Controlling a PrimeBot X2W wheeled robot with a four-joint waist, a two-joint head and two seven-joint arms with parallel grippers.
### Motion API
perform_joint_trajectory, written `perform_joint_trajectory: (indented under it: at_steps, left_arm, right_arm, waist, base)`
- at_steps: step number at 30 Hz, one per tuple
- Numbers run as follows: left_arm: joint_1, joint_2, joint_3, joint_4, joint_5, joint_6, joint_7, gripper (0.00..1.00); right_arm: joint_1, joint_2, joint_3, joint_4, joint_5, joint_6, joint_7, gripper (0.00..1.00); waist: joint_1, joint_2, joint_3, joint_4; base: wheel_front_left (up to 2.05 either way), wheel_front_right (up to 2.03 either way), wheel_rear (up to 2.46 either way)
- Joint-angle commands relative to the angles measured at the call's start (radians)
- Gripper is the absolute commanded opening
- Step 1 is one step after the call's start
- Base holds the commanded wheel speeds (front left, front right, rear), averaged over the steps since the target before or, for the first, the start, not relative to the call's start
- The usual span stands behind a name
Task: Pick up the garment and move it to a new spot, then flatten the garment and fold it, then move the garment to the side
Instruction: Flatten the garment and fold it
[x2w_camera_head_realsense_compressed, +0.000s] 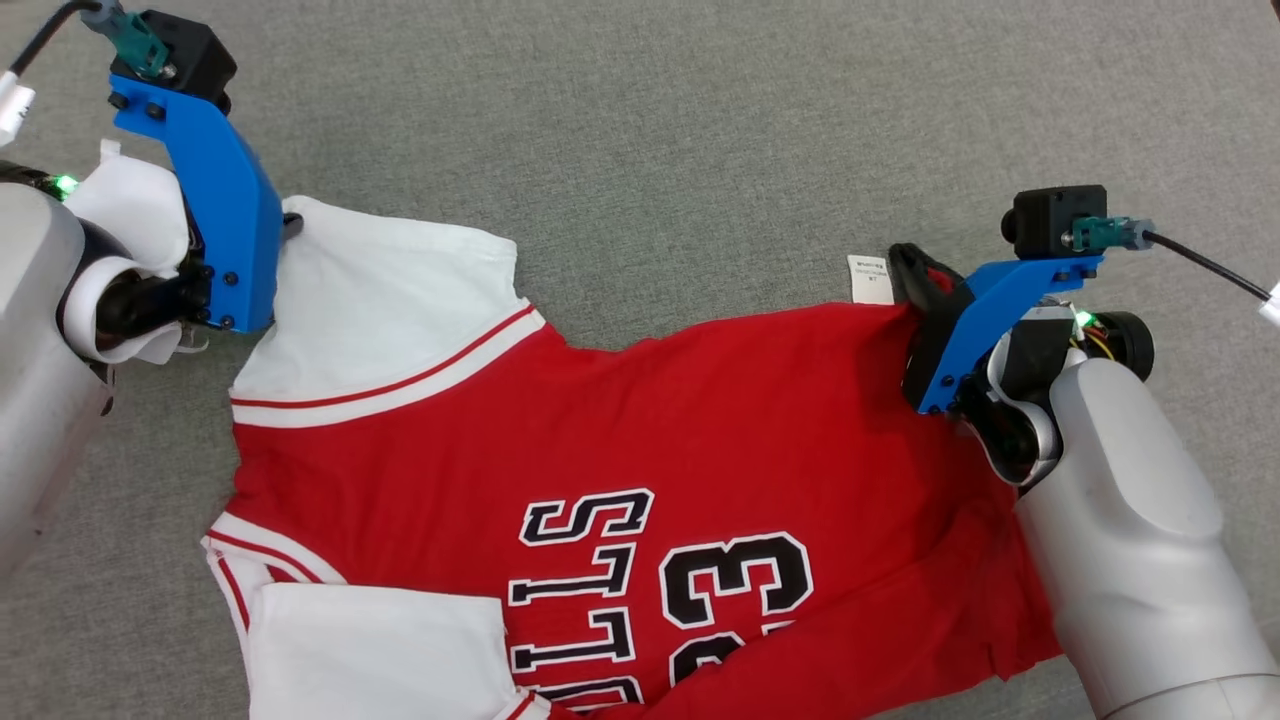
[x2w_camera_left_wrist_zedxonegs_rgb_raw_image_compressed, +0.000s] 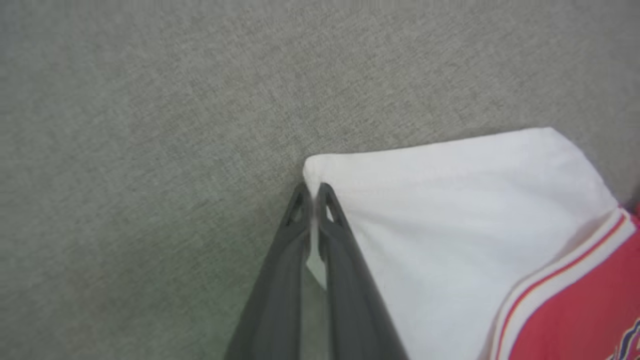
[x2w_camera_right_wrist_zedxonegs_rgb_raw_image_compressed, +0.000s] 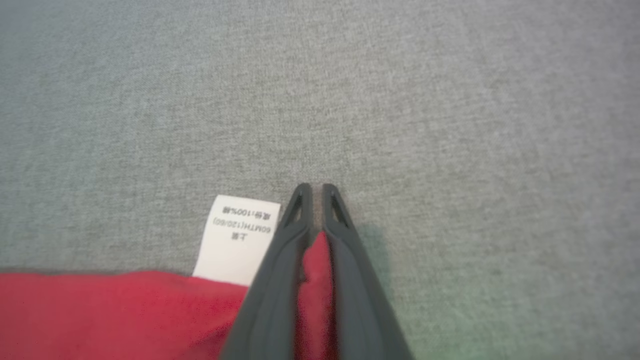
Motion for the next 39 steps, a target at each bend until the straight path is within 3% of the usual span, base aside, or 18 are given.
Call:
perform_joint_trajectory:
  at_steps: [1, 8, 16, 28, 33, 34, 35, 36, 39]
  left_arm:
    - [-0.015, 0.005, 0.001, 0.007, 0.000, -0.001, -0.018, 0.00]
    - [-0.003, 0.011, -0.030, 0.022, -0.016, -0.001, -0.151, 0.00]
    - [0.026, 0.018, -0.063, 0.031, -0.078, -0.001, -0.246, 0.00]
    - [0.108, 0.055, -0.158, -0.063, -0.179, -0.001, -0.282, 0.00]
    - [0.130, 0.064, -0.185, -0.091, -0.207, -0.001, -0.298, 0.00]
    - [0.128, 0.064, -0.189, -0.094, -0.208, -0.001, -0.301, 0.00]
    - [0.124, 0.064, -0.192, -0.095, -0.209, -0.001, -0.303, 0.00]
    - [0.119, 0.064, -0.194, -0.096, -0.210, -0.001, -0.304, 0.00]
    - [0.095, 0.067, -0.200, -0.101, -0.216, -0.001, -0.304, 0.00]
  right_arm:
    - [0.038, 0.019, 0.017, 0.041, 0.002, 0.005, 0.009, 0.00]
    - [0.025, -0.023, -0.061, 0.070, -0.028, 0.003, -0.144, 0.00]
    - [0.033, -0.016, -0.135, 0.128, -0.095, 0.003, -0.233, 0.00]
    - [0.132, -0.055, -0.136, 0.121, -0.100, 0.003, -0.191, 0.00]
    - [0.168, -0.069, -0.142, 0.098, -0.088, 0.003, -0.145, 0.00]
    - [0.166, -0.070, -0.145, 0.089, -0.086, 0.003, -0.141, 0.33]
    - [0.164, -0.069, -0.147, 0.082, -0.083, 0.003, -0.140, 0.53]
    - [0.161, -0.066, -0.150, 0.083, -0.079, 0.003, -0.133, 1.00]
    - [0.126, -0.052, -0.155, 0.093, -0.071, 0.003, -0.121, 1.00]
  waist:
    - [-0.0001, 0.0001, -0.006, 0.002]
    - [-0.0001, 0.0001, -0.068, 0.038]
    - [-0.0001, 0.0001, -0.156, 0.080]
    - [-0.0001, 0.0001, -0.327, 0.124]
    - [-0.0001, 0.0001, -0.351, 0.128]
    - [-0.0001, 0.0001, -0.347, 0.128]
    - [-0.0001, 0.0001, -0.343, 0.128]
    - [-0.0001, 0.0001, -0.337, 0.126]
    - [-0.0001, 0.0001, -0.308, 0.123]
  base:
    - [0.00, 0.00, 0.00]
    - [0.00, 0.00, 0.00]
    - [0.00, 0.00, 0.00]
    - [0.00, 0.00, 0.00]
    - [0.00, 0.00, 0.00]
    - [0.00, 0.00, 0.00]
    - [0.00, 0.00, 0.00]
    - [0.00, 0.00, 0.00]
    - [0.00, 0.00, 0.00]
